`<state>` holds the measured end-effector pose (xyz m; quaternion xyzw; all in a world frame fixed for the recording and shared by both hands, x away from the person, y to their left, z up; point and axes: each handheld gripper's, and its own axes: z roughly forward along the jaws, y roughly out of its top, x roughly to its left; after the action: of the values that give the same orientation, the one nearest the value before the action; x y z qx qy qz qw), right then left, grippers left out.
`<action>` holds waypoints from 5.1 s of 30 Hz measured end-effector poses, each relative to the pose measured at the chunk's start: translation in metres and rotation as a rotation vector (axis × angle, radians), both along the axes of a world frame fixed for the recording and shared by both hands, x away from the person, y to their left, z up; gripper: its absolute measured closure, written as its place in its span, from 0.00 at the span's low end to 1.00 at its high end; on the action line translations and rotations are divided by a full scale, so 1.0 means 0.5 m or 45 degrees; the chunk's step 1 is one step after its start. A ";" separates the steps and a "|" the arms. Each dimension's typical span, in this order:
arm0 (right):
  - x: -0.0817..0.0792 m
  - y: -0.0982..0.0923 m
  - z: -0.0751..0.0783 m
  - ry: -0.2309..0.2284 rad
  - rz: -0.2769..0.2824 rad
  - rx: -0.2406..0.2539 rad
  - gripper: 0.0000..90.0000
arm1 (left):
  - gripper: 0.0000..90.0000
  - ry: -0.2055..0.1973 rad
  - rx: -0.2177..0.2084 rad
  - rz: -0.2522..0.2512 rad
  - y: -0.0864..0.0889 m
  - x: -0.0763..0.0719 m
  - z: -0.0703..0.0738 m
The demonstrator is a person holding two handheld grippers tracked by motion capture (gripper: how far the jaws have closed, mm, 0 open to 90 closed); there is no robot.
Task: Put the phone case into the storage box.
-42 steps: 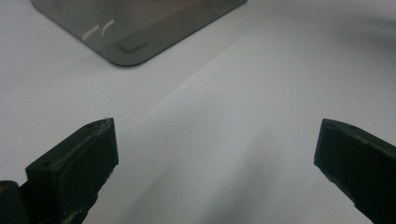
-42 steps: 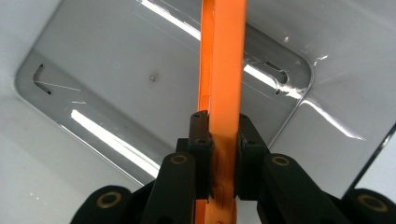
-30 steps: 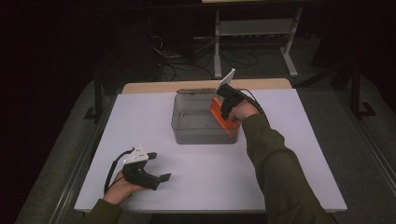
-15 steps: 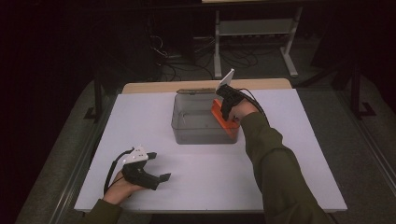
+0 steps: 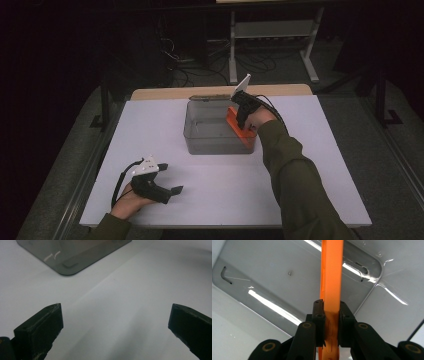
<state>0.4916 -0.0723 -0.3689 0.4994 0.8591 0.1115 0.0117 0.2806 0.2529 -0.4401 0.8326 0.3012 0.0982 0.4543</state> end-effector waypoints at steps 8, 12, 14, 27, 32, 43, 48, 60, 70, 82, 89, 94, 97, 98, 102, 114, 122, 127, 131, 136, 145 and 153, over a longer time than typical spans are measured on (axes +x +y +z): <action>0.000 0.001 0.000 -0.004 -0.004 -0.004 0.85 | 0.00 -0.002 0.000 -0.002 0.000 0.000 0.000; 0.000 0.001 0.000 -0.005 -0.003 -0.006 0.85 | 0.00 -0.001 0.000 0.000 0.000 0.000 0.000; 0.000 0.001 0.000 -0.005 -0.004 -0.004 0.85 | 0.00 -0.001 -0.001 -0.001 0.000 0.000 0.000; -0.004 0.004 0.008 -0.048 0.015 -0.014 0.77 | 0.00 -0.003 0.005 -0.005 0.000 0.000 0.000; -0.006 0.005 0.015 -0.071 0.026 -0.016 0.76 | 0.00 -0.002 0.005 -0.006 -0.001 0.000 0.000; -0.007 0.000 0.028 -0.100 0.026 -0.008 0.73 | 0.00 -0.004 0.009 -0.007 0.000 0.000 0.000; -0.008 -0.005 0.038 -0.122 0.034 0.009 0.72 | 0.00 -0.002 0.010 -0.008 -0.001 0.000 -0.001; -0.016 -0.011 0.068 -0.174 0.050 0.055 0.65 | 0.00 0.000 0.014 -0.010 0.000 0.001 -0.001; -0.026 -0.023 0.087 -0.234 0.062 0.129 0.42 | 0.00 0.000 0.014 -0.008 0.000 0.001 -0.001; -0.054 -0.042 0.100 -0.347 0.111 0.191 0.16 | 0.00 0.002 0.014 0.002 0.002 0.002 -0.001; -0.072 -0.059 0.096 -0.447 0.136 0.211 0.10 | 0.00 0.007 0.009 0.009 0.003 0.003 -0.001; -0.086 -0.068 0.089 -0.527 0.168 0.238 0.02 | 0.00 0.004 0.011 0.009 0.003 0.004 0.000; -0.095 -0.073 0.086 -0.571 0.170 0.267 0.00 | 0.00 0.004 0.015 0.008 0.004 0.004 0.000; -0.097 -0.075 0.086 -0.581 0.174 0.272 0.00 | 0.00 0.004 0.014 0.007 0.004 0.004 0.000; -0.106 -0.078 0.083 -0.606 0.183 0.304 0.00 | 0.00 0.005 0.004 0.017 0.007 0.003 0.000; -0.153 -0.090 0.066 -0.677 0.217 0.369 0.00 | 0.00 0.005 0.002 0.021 0.010 0.005 0.000; -0.189 -0.112 0.051 -0.720 0.238 0.422 0.00 | 0.00 -0.003 0.003 0.013 0.009 0.007 -0.001; -0.210 -0.128 0.042 -0.744 0.236 0.450 0.00 | 0.00 -0.005 0.005 0.010 0.008 0.008 -0.002; -0.224 -0.139 0.034 -0.750 0.241 0.452 0.00 | 0.00 -0.006 0.003 0.012 0.008 0.008 -0.002; -0.242 -0.149 0.024 -0.764 0.246 0.467 0.00 | 0.00 -0.005 0.004 0.013 0.009 0.008 -0.002; -0.270 -0.156 0.001 -0.786 0.256 0.481 0.00 | 0.00 -0.003 0.006 0.012 0.008 0.008 -0.002; -0.303 -0.163 -0.025 -0.815 0.251 0.526 0.00 | 0.00 -0.006 0.006 0.012 0.009 0.008 -0.002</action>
<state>0.3400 -0.1535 -0.3816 0.3462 0.8153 0.4328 0.1676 0.2844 0.2574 -0.4412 0.8321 0.3039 0.1030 0.4524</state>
